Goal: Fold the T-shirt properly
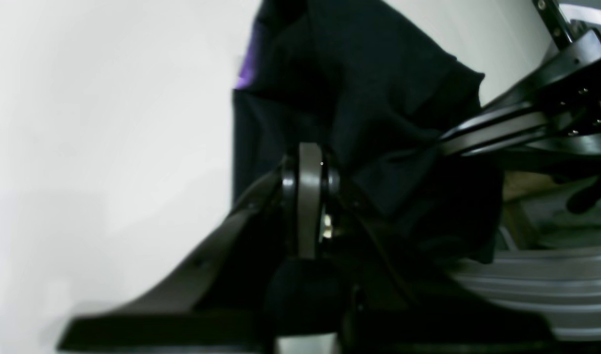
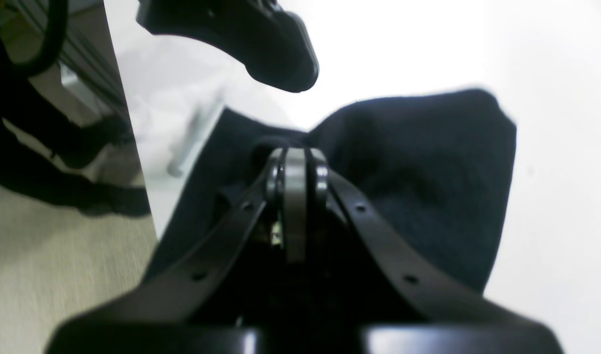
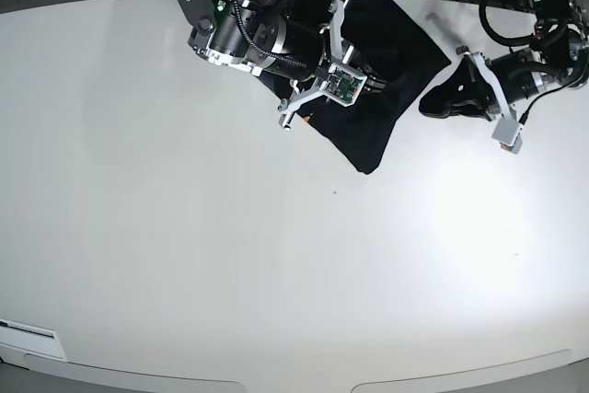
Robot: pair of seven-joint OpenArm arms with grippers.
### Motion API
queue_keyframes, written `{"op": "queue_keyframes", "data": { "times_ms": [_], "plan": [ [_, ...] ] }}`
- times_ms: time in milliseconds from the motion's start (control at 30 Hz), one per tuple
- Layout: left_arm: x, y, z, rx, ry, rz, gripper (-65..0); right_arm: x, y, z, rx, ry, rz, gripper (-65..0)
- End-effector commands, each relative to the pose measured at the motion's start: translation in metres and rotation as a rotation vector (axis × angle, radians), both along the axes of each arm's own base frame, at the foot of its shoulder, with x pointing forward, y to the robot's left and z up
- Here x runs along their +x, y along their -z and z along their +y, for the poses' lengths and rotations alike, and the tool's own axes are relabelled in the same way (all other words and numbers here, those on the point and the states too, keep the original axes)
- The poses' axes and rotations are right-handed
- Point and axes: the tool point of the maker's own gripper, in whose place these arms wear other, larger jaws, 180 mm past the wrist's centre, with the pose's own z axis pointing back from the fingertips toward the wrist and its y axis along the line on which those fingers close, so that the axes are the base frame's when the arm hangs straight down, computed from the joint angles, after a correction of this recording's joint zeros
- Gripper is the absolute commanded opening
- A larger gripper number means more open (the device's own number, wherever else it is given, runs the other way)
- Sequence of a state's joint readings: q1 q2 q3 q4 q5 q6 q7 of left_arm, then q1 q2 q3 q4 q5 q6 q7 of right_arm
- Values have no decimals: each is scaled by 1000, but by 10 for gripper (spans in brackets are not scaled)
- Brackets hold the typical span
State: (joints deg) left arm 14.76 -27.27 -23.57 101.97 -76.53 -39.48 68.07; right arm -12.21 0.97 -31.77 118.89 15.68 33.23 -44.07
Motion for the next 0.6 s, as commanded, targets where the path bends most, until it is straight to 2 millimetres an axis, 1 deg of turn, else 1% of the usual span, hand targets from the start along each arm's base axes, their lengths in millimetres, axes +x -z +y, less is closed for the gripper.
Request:
{"op": "queue_keyframes", "data": {
  "times_ms": [0,67,133,233,367,433,567],
  "plan": [
    [6,-15,4,-7,1,-54,-650,2,-22,9,91,-4,-16,-650],
    [8,-17,7,0,-5,-62,-650,-4,-32,18,148,-27,17,-650],
    [9,-18,7,-4,-9,-67,-650,-13,-44,30,204,-83,32,-650],
    [9,-18,7,-3,-10,-68,-650,-25,-56,44,248,-137,60,-650],
    [9,-19,7,-6,-10,-69,-650,-39,-66,61,266,-185,81,-650],
    [9,-19,7,-5,-10,-69,-650,-44,-68,65,272,-199,88,-650],
    [9,-20,6,-12,-10,-71,-650,-45,-68,67,274,-193,102,-650]
  ]
}}
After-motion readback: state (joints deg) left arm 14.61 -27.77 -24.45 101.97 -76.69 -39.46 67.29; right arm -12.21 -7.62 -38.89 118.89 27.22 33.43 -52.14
